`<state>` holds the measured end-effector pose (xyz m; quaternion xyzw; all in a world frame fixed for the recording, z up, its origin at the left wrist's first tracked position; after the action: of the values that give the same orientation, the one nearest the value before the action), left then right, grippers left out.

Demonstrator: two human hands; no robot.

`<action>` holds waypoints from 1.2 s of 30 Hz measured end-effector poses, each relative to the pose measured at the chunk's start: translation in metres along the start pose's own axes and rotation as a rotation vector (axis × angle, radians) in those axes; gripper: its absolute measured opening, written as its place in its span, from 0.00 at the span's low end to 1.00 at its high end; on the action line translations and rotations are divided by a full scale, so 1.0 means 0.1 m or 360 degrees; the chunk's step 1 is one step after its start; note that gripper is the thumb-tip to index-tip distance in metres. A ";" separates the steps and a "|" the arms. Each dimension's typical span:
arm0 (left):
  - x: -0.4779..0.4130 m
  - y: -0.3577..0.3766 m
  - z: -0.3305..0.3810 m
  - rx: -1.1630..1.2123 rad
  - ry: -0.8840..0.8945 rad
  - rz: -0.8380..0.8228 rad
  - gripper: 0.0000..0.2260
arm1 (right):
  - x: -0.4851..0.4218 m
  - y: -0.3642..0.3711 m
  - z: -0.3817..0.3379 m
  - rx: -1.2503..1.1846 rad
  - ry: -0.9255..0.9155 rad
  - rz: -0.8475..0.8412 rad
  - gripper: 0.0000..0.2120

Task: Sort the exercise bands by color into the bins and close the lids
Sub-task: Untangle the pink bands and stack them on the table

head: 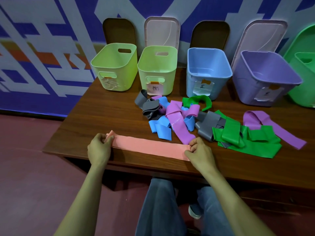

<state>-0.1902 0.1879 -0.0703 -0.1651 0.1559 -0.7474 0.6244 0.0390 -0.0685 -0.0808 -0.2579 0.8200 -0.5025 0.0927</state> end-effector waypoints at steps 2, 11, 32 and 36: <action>0.02 0.00 0.01 0.0004 -0.0009 0.0032 0.12 | 0.01 0.00 0.00 0.0009 0.0006 -0.0001 0.09; 0.00 0.00 -0.02 0.0030 -0.0035 0.0065 0.10 | 0.01 0.01 -0.01 -0.0006 0.0012 -0.0020 0.09; 0.40 0.50 0.33 -0.0550 0.0706 -0.0016 0.11 | 0.22 0.04 -0.30 0.0795 -0.0450 0.0281 0.10; 0.84 0.84 0.56 -0.0406 0.1044 -0.0330 0.08 | 0.23 -0.02 -0.36 0.0797 -0.0476 0.0324 0.10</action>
<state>-0.1051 0.0893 -0.0524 -0.0082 0.4223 -0.7944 0.4365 0.0054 -0.0528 -0.0597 -0.2146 0.6695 -0.6335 0.3230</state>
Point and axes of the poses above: each hand's wrist, its own x-axis away from the middle knuckle, its own y-axis out of the palm, z = x × y, the point moved 5 cm from there along -x, towards the middle knuckle, and after that the axes turned 15 degrees about x, right-handed, at the moved point
